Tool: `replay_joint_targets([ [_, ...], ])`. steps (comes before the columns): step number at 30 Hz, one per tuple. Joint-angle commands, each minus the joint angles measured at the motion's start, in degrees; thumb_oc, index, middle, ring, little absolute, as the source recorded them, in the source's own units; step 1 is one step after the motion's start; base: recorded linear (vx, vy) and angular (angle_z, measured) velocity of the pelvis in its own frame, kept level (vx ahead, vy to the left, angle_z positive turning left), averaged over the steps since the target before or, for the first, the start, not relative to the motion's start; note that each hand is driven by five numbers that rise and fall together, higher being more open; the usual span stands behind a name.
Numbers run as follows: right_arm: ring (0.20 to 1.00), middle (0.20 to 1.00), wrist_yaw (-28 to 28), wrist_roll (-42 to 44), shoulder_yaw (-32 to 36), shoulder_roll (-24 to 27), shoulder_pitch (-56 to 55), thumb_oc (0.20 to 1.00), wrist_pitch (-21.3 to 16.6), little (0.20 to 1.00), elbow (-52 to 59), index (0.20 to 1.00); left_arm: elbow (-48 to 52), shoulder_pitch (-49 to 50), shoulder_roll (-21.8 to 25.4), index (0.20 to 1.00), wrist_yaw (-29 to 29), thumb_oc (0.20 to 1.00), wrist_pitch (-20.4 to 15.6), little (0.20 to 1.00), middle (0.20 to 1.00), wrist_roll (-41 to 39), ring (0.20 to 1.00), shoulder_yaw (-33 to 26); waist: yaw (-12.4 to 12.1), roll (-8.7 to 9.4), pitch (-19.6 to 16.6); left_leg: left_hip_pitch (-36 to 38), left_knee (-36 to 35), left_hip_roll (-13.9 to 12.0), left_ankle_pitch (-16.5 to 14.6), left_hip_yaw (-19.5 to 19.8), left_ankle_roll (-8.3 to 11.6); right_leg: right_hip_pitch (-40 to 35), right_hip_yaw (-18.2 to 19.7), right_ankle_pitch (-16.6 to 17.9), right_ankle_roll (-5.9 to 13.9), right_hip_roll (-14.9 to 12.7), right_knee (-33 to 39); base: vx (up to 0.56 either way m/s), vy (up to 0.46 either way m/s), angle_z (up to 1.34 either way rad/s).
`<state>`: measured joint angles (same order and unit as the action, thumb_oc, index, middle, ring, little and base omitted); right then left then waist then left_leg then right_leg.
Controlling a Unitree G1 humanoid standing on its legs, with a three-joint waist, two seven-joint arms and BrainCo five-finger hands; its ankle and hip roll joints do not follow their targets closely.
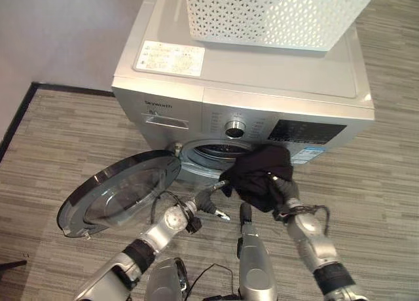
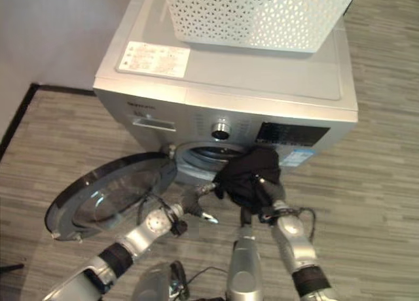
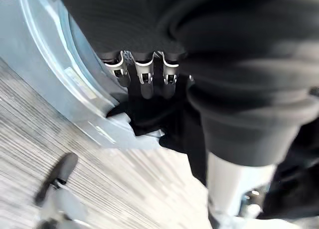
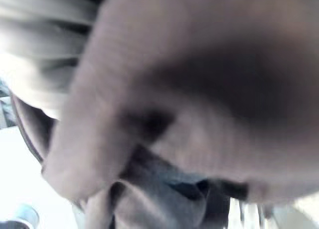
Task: Grab the laundry basket,head to the washer,open it,put in the laundry and shut it.
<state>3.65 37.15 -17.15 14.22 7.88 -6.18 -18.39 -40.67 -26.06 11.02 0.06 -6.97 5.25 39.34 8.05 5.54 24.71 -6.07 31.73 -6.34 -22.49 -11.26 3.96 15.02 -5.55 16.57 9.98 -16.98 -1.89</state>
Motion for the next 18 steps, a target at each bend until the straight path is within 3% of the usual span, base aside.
replay_joint_targets([
  [1,0.200,0.200,0.60,7.32,-3.19,0.25,0.45,0.200,-3.36,0.200,4.41,0.200,-7.42,-5.82,-5.48,1.000,12.39,1.000,5.19,1.000,1.000,11.13,1.000,0.26,-1.56,0.24,-1.73,4.51,-5.97,-1.68,-0.24,2.62,0.14,1.89,-0.41,-5.50,1.24,-2.66,-0.36,-0.03,-0.060,0.05],
  [5,0.200,0.200,1.71,9.55,-4.47,-0.24,1.39,0.200,-3.00,0.200,3.22,0.200,-8.29,-7.47,-7.02,1.000,13.62,1.000,6.29,1.000,1.000,11.15,1.000,0.54,-1.35,0.59,-1.41,4.34,-7.61,-1.58,1.05,2.96,0.53,2.33,-0.63,-5.84,1.12,-2.90,-0.62,-0.01,-0.046,0.17],
  [9,0.200,0.200,3.76,10.81,-3.76,-1.39,3.75,0.200,-2.79,0.200,0.20,0.200,-4.96,-7.40,-8.69,1.000,13.34,1.000,5.79,1.000,1.000,1.38,1.000,0.26,-1.81,0.04,-0.92,3.86,-9.22,-1.86,2.48,3.62,1.07,2.46,-1.16,-5.53,1.09,-2.83,0.04,0.00,-0.058,0.15],
  [12,0.200,0.200,3.86,11.08,-2.49,-1.38,3.83,0.200,-2.68,0.200,0.08,0.200,-1.00,-6.81,-7.66,1.000,11.52,1.000,5.83,1.000,1.000,-0.28,1.000,0.72,-1.86,-0.44,-1.00,3.57,-9.69,-2.02,2.83,3.67,1.31,2.49,-1.55,-5.26,1.13,-2.90,0.60,0.01,-0.017,0.03],
  [14,0.200,0.200,3.36,10.14,-0.23,-0.92,2.80,0.200,-2.13,0.200,0.62,0.200,8.78,-4.21,-3.89,1.000,6.97,1.000,5.18,1.000,1.000,-2.54,1.000,0.88,-2.31,-1.50,-1.16,3.15,-10.02,-2.29,3.11,3.83,1.49,2.20,-2.51,-4.54,1.31,-3.24,1.51,0.03,-0.023,0.09],
  [18,0.200,0.200,3.02,9.07,3.47,-0.73,1.87,0.200,-2.21,0.200,0.90,0.200,19.28,0.61,1.03,1.000,1.29,1.000,3.54,1.000,1.000,-5.37,1.000,-0.60,-2.89,-2.92,-1.42,2.81,-10.20,-2.40,3.22,3.93,1.54,1.95,-3.45,-3.50,1.43,-3.82,2.47,0.03,-0.009,0.15],
])
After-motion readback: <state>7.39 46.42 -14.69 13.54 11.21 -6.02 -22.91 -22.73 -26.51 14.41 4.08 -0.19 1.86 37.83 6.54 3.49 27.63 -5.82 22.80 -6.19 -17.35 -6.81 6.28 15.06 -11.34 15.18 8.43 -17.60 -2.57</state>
